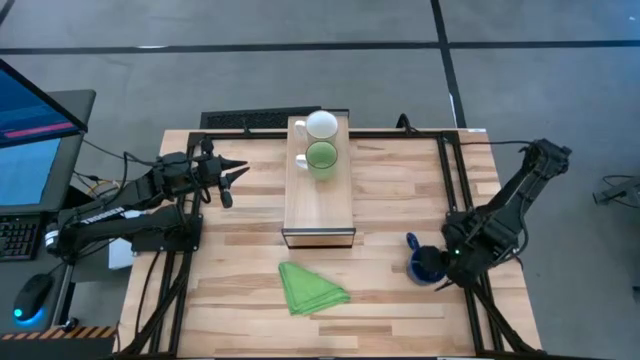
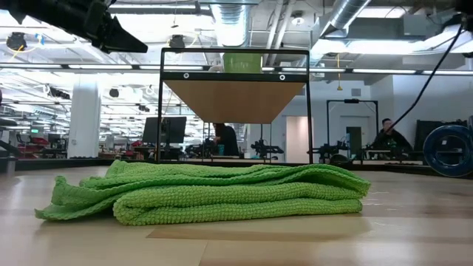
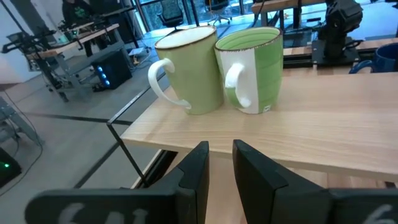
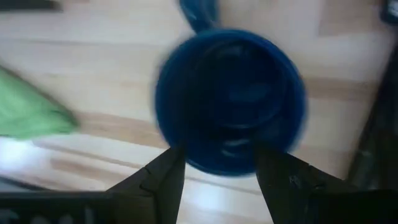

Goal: Stack small to large cups/mugs on shelf
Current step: Put the blue mug on the shelf

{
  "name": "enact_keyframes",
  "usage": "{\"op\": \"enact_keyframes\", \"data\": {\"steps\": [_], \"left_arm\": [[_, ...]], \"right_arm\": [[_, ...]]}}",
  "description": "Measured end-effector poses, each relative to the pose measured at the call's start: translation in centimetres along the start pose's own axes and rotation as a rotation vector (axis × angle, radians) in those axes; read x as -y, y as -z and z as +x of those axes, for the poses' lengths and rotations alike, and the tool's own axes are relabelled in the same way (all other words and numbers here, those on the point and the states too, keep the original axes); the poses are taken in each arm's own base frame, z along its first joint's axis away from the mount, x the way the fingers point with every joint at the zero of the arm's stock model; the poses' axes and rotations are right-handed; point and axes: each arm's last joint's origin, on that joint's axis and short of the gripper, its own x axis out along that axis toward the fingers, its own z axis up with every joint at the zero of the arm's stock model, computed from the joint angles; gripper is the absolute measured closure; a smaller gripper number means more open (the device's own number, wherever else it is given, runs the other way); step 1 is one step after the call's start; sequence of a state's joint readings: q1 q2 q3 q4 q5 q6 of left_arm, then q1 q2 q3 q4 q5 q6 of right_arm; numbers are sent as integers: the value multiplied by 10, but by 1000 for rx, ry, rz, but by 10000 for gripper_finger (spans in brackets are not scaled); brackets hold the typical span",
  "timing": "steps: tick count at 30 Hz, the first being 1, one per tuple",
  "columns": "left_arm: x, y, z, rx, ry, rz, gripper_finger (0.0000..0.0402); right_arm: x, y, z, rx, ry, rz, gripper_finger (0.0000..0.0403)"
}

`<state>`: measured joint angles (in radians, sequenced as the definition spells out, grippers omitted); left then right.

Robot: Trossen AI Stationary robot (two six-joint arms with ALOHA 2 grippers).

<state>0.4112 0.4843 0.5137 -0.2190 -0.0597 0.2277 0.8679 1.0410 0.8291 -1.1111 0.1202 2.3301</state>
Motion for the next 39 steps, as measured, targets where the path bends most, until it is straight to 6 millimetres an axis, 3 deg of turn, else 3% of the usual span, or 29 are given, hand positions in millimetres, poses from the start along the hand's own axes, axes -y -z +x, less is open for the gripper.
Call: {"op": "enact_keyframes", "data": {"steps": [4, 12, 26, 39], "left_arm": [[0, 1, 0, -6, 1, 0, 339], [0, -1, 0, 7, -2, -54, 339], [0, -1, 0, 6, -1, -67, 339], [0, 0, 0, -2, 1, -67, 339]], "right_arm": [[7, 1, 2, -58, 185, 11, 193], [5, 4, -2, 8, 253, 4, 193], [-4, 17, 31, 139, 384, -2, 193], [-12, 18, 50, 208, 448, 12, 193]]}}
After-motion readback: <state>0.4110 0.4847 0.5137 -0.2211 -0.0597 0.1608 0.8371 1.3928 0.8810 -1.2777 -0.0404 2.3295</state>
